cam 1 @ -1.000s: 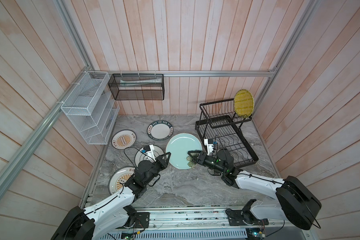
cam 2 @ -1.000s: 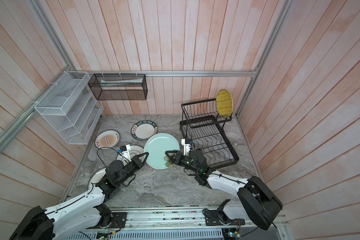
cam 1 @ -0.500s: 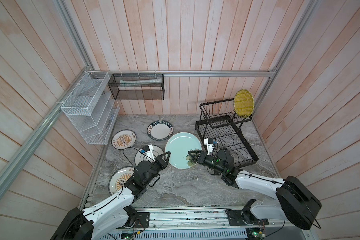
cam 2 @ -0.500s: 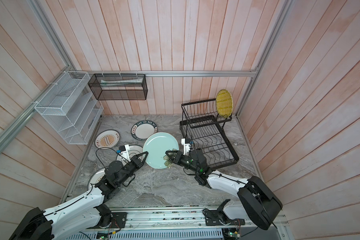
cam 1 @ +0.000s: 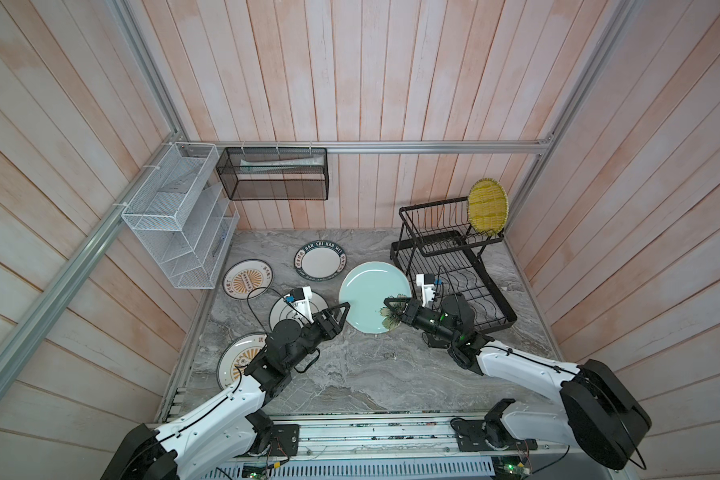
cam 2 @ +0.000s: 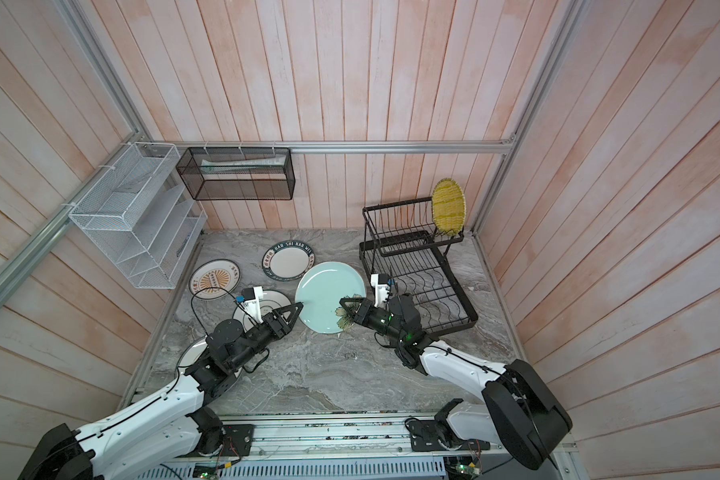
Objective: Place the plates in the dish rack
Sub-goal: 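Lift the upright plate with the right gripper while the left gripper releases and draws back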
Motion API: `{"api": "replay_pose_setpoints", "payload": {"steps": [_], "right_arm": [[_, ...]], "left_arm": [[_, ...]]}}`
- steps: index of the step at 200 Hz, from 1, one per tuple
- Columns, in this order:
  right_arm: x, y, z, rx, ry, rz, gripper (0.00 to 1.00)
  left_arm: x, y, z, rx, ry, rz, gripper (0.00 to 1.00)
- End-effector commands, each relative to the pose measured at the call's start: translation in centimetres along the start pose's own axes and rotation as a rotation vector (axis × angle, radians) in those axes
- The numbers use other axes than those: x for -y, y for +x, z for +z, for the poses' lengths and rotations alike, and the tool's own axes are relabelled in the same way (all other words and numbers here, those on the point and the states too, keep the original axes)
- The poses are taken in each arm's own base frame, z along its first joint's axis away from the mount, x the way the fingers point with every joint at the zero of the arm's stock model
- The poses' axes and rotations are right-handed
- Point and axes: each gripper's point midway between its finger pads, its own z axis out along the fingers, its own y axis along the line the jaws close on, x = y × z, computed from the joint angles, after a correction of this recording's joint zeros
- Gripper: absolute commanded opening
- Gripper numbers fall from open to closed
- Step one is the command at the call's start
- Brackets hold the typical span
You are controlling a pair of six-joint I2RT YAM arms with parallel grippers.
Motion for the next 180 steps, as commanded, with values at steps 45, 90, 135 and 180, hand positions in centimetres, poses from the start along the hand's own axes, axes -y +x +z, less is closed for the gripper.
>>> {"api": "replay_pose_setpoints", "payload": {"steps": [45, 90, 135, 180], "right_arm": [[-8.2, -8.4, -2.8, 0.191, -0.146, -0.220, 0.00], [-11.5, -12.7, -4.8, 0.271, -0.166, -0.329, 0.00], [-14.0, -19.3, -6.9, 0.366, -0.047, -0.540, 0.00], [-13.8, -25.6, -8.4, 0.422, 0.123, -0.690, 0.00]], "left_arm": [[2.7, -0.6, -0.8, -0.026, 0.052, 0.111, 0.62], [2.9, -0.5, -0.9, -0.038, 0.057, 0.123, 0.62], [3.5, -0.4, -0.9, -0.061, 0.068, 0.140, 0.62], [3.0, -0.5, -1.1, -0.053, 0.041, 0.151, 0.62]]}}
